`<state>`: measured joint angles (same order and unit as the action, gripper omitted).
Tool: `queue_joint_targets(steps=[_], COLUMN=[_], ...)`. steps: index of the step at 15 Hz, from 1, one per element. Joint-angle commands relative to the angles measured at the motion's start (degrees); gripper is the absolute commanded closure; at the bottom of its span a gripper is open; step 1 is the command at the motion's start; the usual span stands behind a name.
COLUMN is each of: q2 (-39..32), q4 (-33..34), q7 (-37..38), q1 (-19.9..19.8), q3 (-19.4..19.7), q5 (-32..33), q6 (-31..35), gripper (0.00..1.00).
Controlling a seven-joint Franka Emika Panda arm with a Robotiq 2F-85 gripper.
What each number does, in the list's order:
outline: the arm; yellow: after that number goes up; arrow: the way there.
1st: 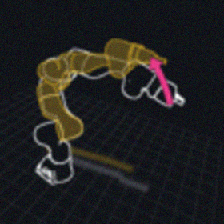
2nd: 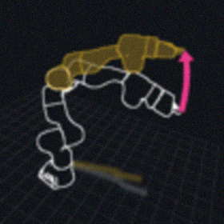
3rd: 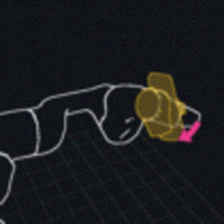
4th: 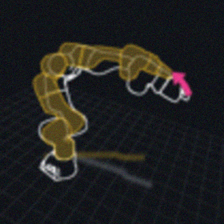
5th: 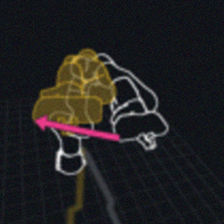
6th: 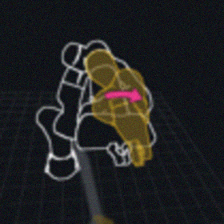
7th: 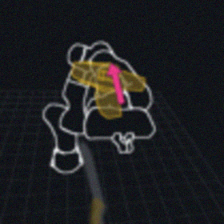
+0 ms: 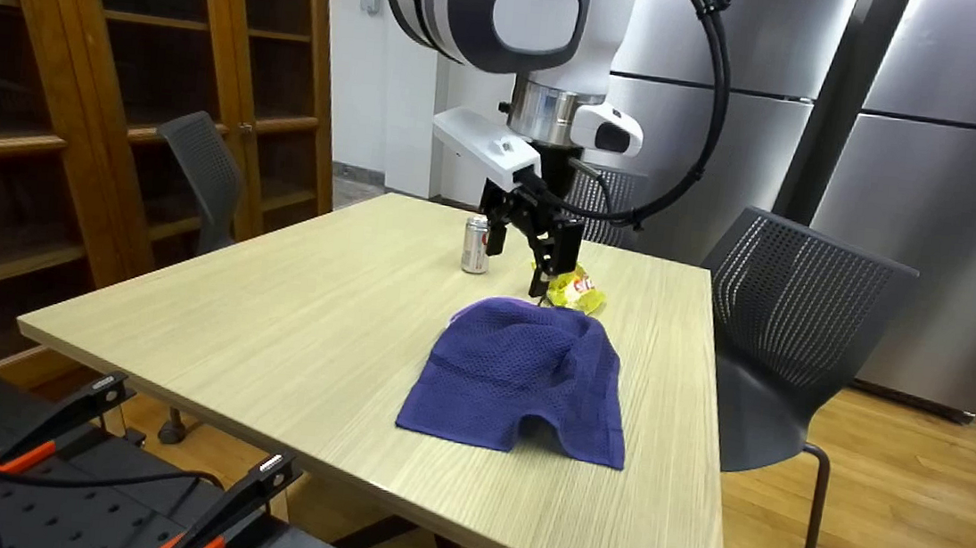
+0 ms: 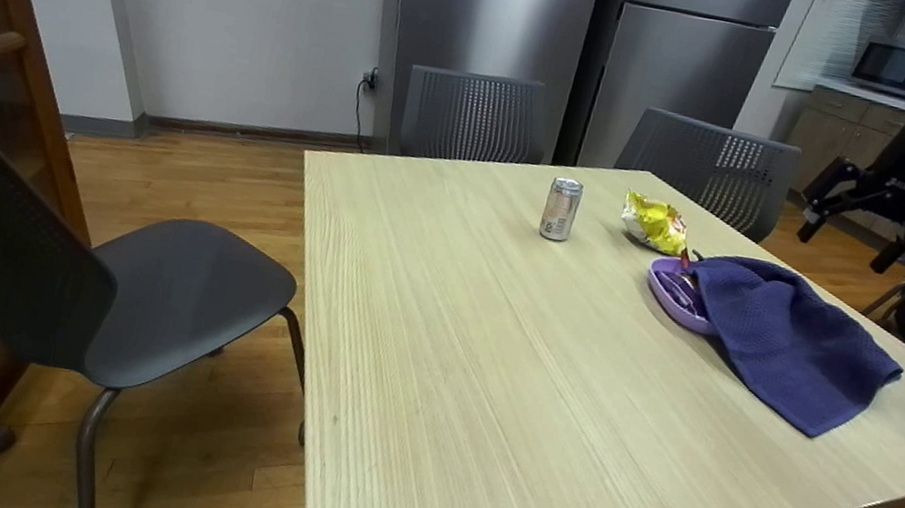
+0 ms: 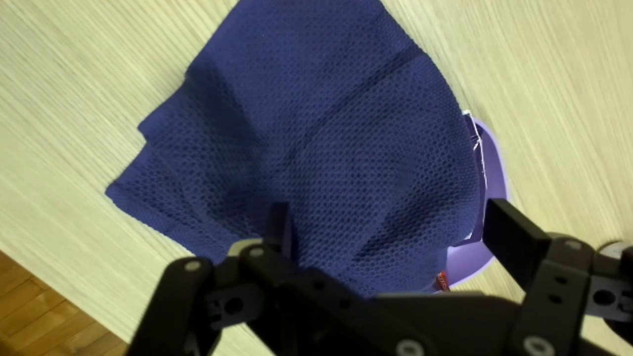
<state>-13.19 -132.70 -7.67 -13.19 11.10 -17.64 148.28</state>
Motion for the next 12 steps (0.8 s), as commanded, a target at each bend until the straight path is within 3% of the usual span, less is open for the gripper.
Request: queue_joint_targets(steps=[1, 6, 12], q2=[-4.18, -9.23, -13.8], q4=[5.31, 11.52, 17.81], q7=[8.1, 19.4, 23.96], q1=[2.06, 6.41, 8.82], q3=[-0.04, 1.18, 0.77], q5=[5.57, 14.57, 17.98], q6=[-2.24, -5.25, -9.74], gripper=[0.0, 0.0, 0.0])
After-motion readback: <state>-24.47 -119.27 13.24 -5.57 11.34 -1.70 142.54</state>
